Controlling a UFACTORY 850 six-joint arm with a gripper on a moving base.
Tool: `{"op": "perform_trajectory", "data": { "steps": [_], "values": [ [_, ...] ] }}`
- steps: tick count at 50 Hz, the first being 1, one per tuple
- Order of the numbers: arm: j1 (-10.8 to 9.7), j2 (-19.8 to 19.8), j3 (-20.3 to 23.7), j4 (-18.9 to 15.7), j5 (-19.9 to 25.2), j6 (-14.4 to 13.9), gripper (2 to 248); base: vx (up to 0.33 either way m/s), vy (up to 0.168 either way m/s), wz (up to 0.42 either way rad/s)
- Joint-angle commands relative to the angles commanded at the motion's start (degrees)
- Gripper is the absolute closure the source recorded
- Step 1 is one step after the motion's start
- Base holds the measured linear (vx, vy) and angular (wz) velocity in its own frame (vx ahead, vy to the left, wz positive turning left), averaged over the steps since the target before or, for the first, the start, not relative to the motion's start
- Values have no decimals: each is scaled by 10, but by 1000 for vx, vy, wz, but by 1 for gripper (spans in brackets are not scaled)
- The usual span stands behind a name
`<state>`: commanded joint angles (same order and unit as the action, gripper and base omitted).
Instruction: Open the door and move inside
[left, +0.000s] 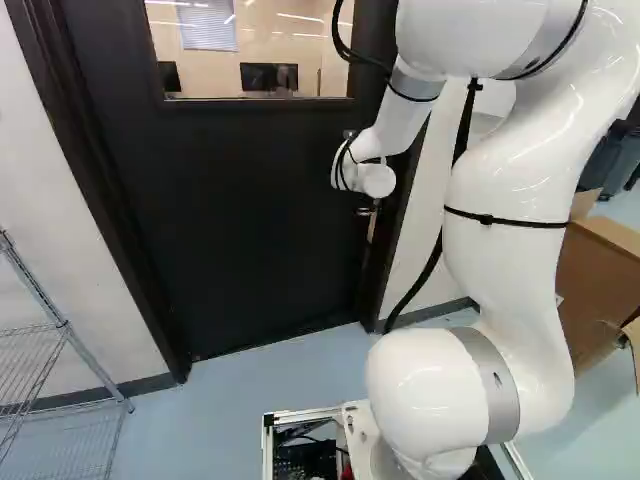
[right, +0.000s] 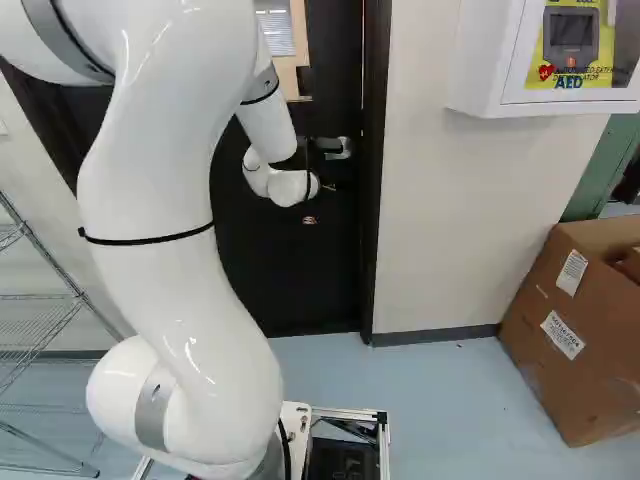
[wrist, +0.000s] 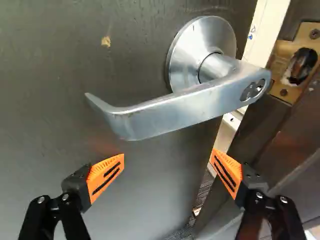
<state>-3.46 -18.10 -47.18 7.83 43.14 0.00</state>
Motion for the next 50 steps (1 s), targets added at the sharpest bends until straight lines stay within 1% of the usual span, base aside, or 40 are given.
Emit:
{"op": "perform_trajectory", "data": {
  "steps": [24, 37, 43, 50],
  "values": [
    [13, -62, -76, 0, 0, 0, 3, 0, 0, 0],
    [24, -93, -116, 0, 0, 0, 3, 0, 0, 0],
    [30, -106, -132, -8, -3, 0, 3, 0, 0, 0],
    [39, -120, -150, -26, -14, 0, 3, 0, 0, 0]
  ]
}}
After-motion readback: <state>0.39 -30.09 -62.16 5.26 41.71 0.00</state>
